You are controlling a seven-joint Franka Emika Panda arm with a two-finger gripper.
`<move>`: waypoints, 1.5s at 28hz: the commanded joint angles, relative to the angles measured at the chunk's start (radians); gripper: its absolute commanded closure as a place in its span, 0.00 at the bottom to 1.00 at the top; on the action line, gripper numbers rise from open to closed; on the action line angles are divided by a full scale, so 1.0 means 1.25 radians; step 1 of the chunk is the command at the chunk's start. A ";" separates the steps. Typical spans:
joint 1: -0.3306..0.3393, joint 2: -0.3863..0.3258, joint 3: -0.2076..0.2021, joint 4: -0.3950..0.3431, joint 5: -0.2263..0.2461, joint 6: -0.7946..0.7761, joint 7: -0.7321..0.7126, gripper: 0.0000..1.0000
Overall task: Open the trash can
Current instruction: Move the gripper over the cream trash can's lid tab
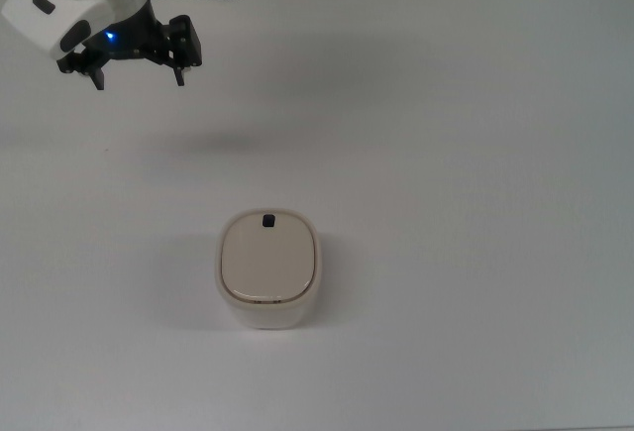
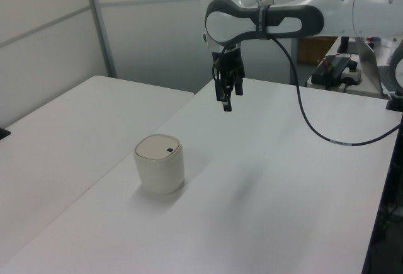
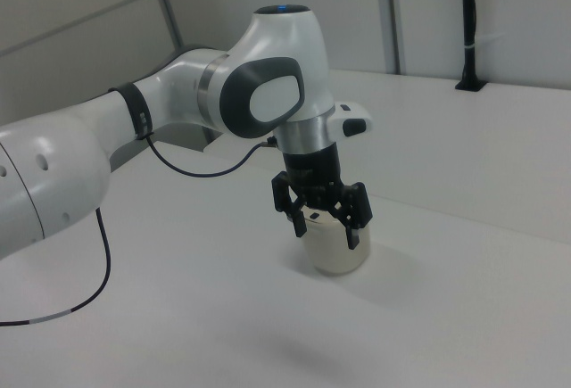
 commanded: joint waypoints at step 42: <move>0.005 0.016 0.000 -0.009 0.104 0.057 -0.004 1.00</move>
